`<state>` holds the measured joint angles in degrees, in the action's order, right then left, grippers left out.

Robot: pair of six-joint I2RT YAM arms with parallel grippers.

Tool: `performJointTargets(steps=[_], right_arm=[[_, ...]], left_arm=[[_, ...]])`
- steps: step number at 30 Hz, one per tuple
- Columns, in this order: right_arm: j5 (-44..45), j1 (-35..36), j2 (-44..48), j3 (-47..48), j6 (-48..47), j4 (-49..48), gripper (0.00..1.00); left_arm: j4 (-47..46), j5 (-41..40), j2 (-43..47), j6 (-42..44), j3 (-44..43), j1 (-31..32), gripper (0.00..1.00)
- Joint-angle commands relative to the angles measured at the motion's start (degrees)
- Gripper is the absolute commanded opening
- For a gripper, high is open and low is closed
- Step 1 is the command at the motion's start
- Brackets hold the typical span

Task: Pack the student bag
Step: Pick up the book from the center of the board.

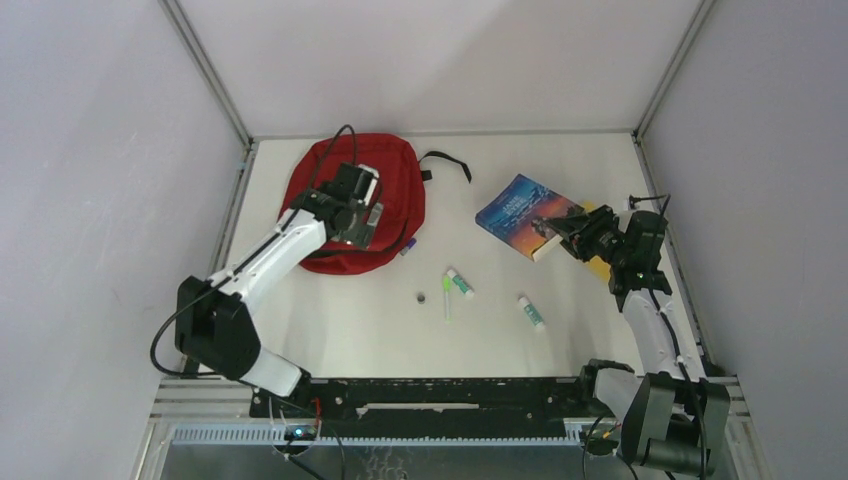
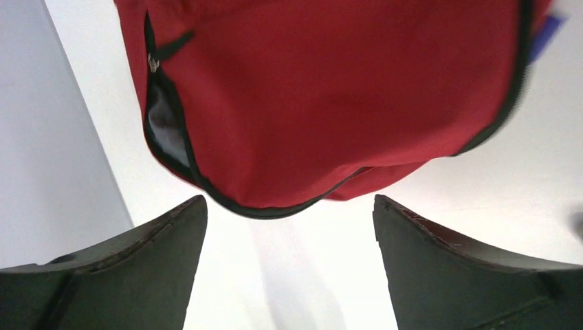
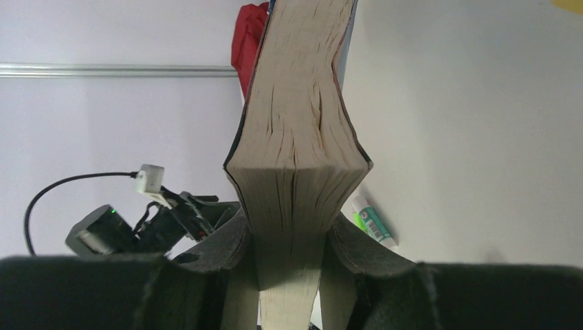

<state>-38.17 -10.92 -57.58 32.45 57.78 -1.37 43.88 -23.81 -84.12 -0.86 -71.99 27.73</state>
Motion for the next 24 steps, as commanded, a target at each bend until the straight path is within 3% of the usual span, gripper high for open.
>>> performJointTargets(steps=[1, 3, 8, 17, 24], right_arm=[[-4.67, -0.33, 1.32, 4.47, -0.27, -6.79, 0.0], [-4.63, -0.33, 1.35, 4.47, -0.34, -6.47, 0.0], [-4.78, 0.17, 0.37, 4.47, 0.71, -7.94, 0.0], [-4.82, 1.0, 0.06, 4.47, 1.03, -7.8, 0.0], [-4.63, 1.69, 0.5, 4.47, 0.64, -6.97, 0.0]], left_arm=[[4.96, -0.34, -0.26, 4.97, 2.34, -2.88, 0.96], [4.42, 1.7, -0.53, 5.65, 3.08, -4.52, 0.95], [0.79, 11.08, -2.41, 6.45, 2.25, -11.26, 0.81], [2.17, 19.72, -5.18, 5.97, 1.2, -14.97, 0.85], [4.26, 27.82, -9.94, 4.41, -1.47, -15.01, 0.81]])
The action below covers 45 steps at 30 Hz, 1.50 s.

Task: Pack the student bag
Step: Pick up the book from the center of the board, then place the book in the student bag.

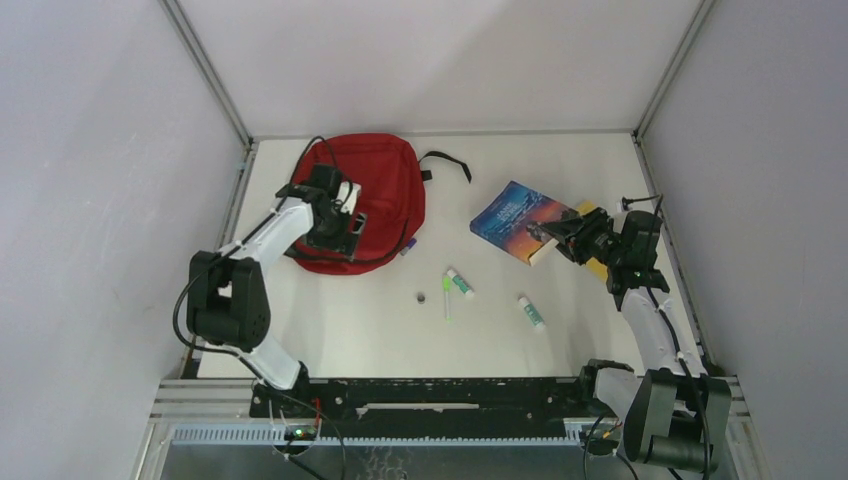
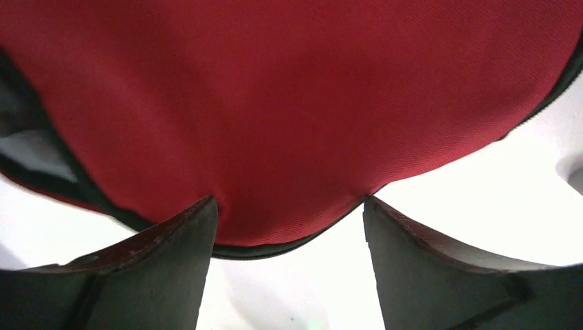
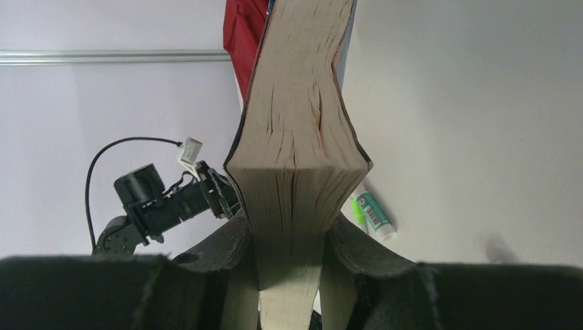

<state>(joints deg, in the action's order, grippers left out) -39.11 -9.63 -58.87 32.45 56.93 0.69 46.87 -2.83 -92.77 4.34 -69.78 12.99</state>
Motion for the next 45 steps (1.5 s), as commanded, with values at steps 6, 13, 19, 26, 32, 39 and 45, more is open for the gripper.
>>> performJointTargets(steps=[6, 13, 19, 26, 32, 39, 45], right_arm=[[-3.6, 0.53, 2.13, 4.47, 1.52, -8.68, 0.0], [-3.2, 0.58, 2.72, 4.47, 0.31, -7.1, 0.0], [-2.58, 1.04, 2.46, 4.47, -0.19, -6.6, 0.0], [-1.8, 2.13, 2.44, 4.47, -0.27, -6.71, 0.0], [-1.83, 2.33, 2.71, 4.47, -1.82, -4.69, 0.0], [-0.67, 2.99, 3.16, 4.47, -5.01, -1.52, 0.0], [5.37, 1.93, 2.73, 4.47, -10.34, 4.36, 0.0]], left_arm=[[1.7, 9.54, -3.9, -1.97, -5.96, -0.25, 0.41], [1.29, 12.78, 0.02, -5.84, -7.89, 2.02, 0.0], [-1.42, 17.58, 3.67, -11.77, -8.32, 3.35, 0.0], [-3.84, 20.41, 4.13, -16.59, -10.6, 6.19, 0.0], [-5.74, 20.96, 4.96, -19.88, -12.03, 6.18, 0.0], [-4.59, 20.18, 5.07, -22.34, -18.12, 6.08, 0.0], [-4.94, 17.35, 6.02, -23.4, -20.59, 5.19, 0.0]])
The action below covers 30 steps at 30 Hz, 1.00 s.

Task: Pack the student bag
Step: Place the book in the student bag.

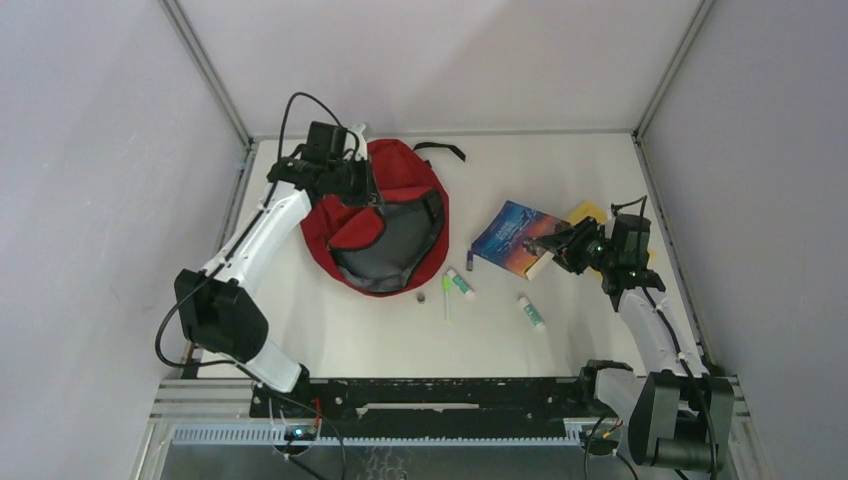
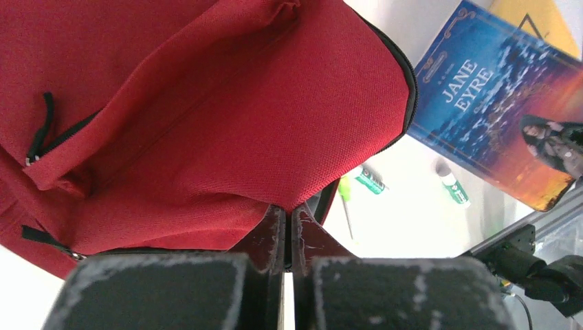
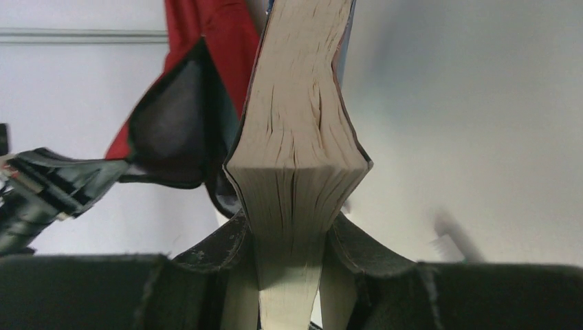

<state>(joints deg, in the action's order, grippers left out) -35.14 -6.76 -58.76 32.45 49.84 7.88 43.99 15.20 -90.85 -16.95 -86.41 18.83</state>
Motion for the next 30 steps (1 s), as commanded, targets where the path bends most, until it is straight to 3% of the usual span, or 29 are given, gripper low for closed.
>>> performJointTargets(steps=[1, 6, 20, 30], right_arm=[[2.46, -1.54, 2.71, 4.47, -4.02, -2.04, 0.0], [6.78, -4.29, 3.5, 4.47, -8.04, 1.14, 0.0], [8.26, -5.44, 6.59, 5.89, -9.64, 5.29, 0.0], [-1.4, -2.55, 9.41, 16.02, -4.28, 0.48, 0.0]], left_arm=[[-2.47, -1.06, 4.36, -2.11, -4.06, -0.71, 0.0], [-2.85, -1.54, 5.19, -2.21, -3.72, -1.14, 0.0], [-4.27, -4.28, 5.97, -2.4, -5.57, -2.56, 0.0], [-7.37, -5.22, 4.91, -3.93, -9.06, -8.45, 0.0]])
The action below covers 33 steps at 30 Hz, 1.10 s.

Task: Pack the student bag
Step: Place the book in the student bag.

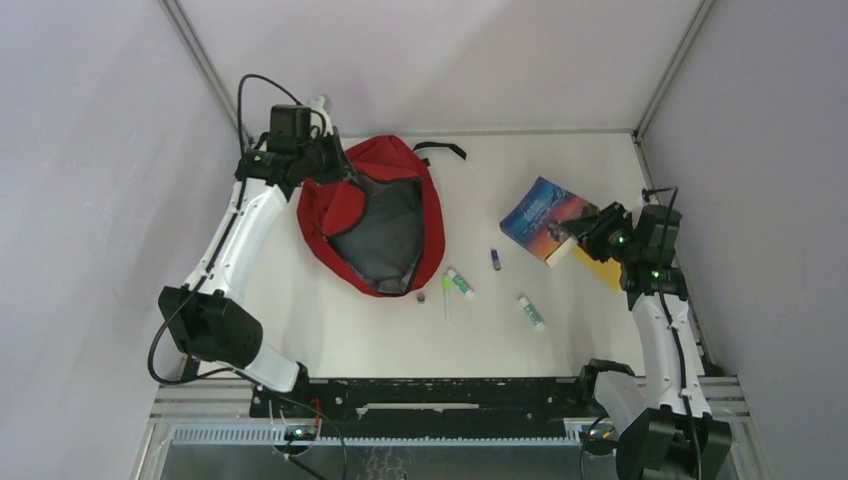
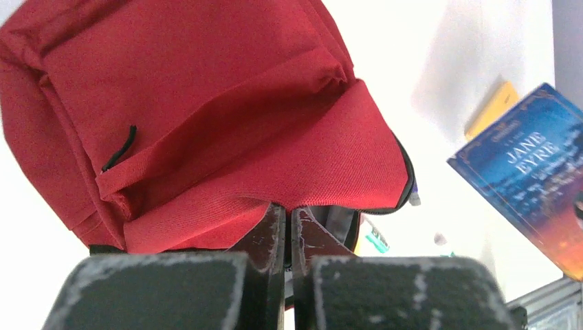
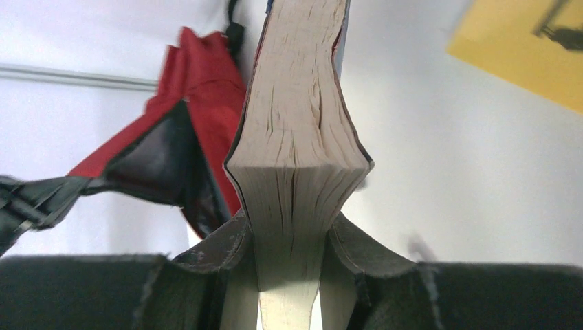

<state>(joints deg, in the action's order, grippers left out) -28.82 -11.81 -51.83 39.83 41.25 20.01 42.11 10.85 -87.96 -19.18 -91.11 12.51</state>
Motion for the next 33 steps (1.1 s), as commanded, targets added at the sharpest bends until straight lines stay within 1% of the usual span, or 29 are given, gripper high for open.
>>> performJointTargets(steps=[1, 5, 8, 12, 14, 17, 21, 24, 28, 33], right_arm=[[-7.3, 4.61, 2.41, 9.05, 5.27, -12.13, 0.0], [-2.33, 16.4, 1.66, 9.12, 9.79, -16.47, 0.0], [1.43, 25.41, -1.03, 9.55, 13.52, -22.76, 0.0], [4.67, 33.75, -7.88, 12.12, 15.64, -28.19, 0.0], [6.97, 36.55, -11.5, 13.53, 16.68, -30.0, 0.0], [10.08, 39.32, -16.66, 13.91, 19.5, -34.28, 0.0], [12.31, 41.35, -23.26, 14.34, 25.44, -38.92, 0.0], [13.77, 43.42, -28.56, 14.31, 31.09, -44.39, 0.0], [16.81, 44.62, -36.6, 14.91, 38.27, -55.53, 0.0], [21.41, 46.29, -46.81, 20.6, 44.01, -61.27, 0.0]], left_arm=[[-6.21, -0.73, 1.58, -2.27, -4.79, -2.67, 0.0], [-8.0, 0.8, -2.07, -2.83, -8.31, -4.3, 0.0], [-7.18, 1.21, -6.69, -2.84, -13.32, -4.8, 0.0], [-6.83, 2.31, -12.11, -2.97, -19.15, -5.25, 0.0], [-6.61, 3.79, -14.13, -2.9, -21.49, -5.36, 0.0], [-5.62, 7.16, -15.78, -2.77, -24.15, -5.39, 0.0], [-4.98, 11.56, -14.89, -2.79, -23.13, -5.24, 0.0], [-5.19, 11.71, -14.2, -2.47, -21.87, -4.87, 0.0], [-5.0, 11.57, -13.67, -2.05, -20.73, -4.81, 0.0], [-5.08, 15.48, -13.31, -1.51, -19.45, -4.87, 0.0]])
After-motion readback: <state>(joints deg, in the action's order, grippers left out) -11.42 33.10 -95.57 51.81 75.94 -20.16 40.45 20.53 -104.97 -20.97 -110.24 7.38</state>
